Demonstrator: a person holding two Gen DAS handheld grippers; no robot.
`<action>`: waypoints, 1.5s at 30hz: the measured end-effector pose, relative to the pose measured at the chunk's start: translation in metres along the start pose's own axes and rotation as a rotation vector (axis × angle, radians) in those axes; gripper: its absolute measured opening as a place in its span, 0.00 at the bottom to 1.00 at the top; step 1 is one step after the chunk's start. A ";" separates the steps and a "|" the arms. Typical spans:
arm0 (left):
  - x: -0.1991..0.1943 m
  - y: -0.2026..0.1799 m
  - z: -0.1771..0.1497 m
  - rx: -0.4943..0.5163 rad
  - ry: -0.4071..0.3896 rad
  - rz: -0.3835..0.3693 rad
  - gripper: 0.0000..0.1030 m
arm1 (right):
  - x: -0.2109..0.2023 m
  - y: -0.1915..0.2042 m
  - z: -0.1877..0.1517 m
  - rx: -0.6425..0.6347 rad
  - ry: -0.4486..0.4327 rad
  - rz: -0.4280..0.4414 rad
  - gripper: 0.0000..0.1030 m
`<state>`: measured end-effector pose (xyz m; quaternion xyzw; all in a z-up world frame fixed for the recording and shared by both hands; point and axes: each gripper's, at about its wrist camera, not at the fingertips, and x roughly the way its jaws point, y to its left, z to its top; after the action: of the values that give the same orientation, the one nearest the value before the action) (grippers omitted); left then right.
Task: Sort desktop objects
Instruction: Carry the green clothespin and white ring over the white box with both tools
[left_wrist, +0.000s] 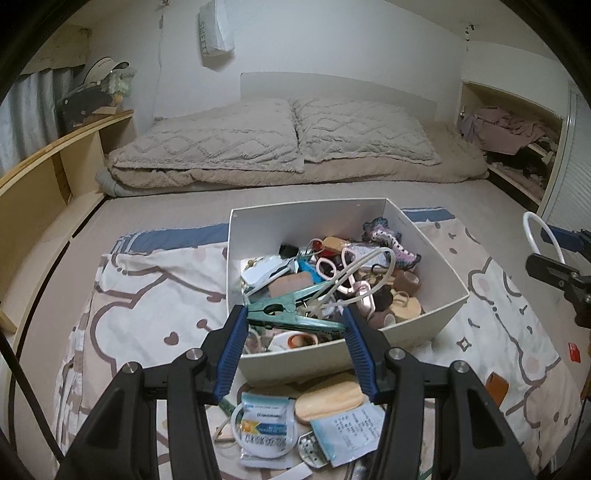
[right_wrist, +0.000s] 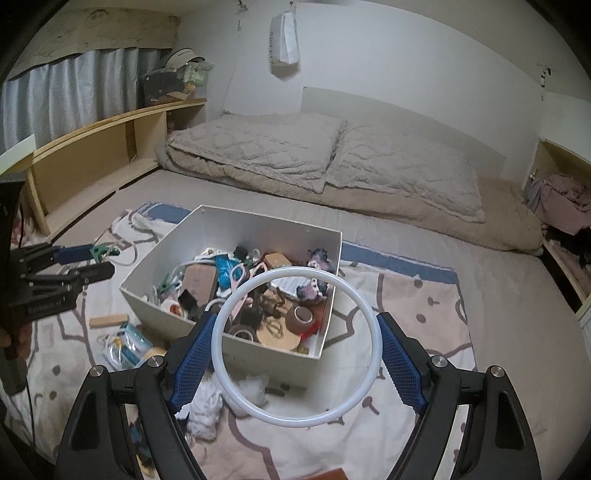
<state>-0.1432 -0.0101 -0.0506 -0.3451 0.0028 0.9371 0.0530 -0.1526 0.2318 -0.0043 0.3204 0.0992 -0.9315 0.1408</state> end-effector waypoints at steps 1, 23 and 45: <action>0.001 0.000 0.002 -0.007 -0.004 0.000 0.51 | 0.004 0.000 0.003 0.005 0.004 0.002 0.83; 0.081 -0.006 0.026 -0.079 0.062 0.049 0.51 | 0.063 0.001 0.024 0.089 0.031 0.098 0.83; 0.177 -0.013 0.017 0.015 0.287 0.106 0.51 | 0.122 -0.006 0.019 0.098 0.116 0.170 0.83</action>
<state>-0.2866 0.0206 -0.1513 -0.4746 0.0356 0.8795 0.0050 -0.2574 0.2077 -0.0653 0.3876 0.0339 -0.8998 0.1976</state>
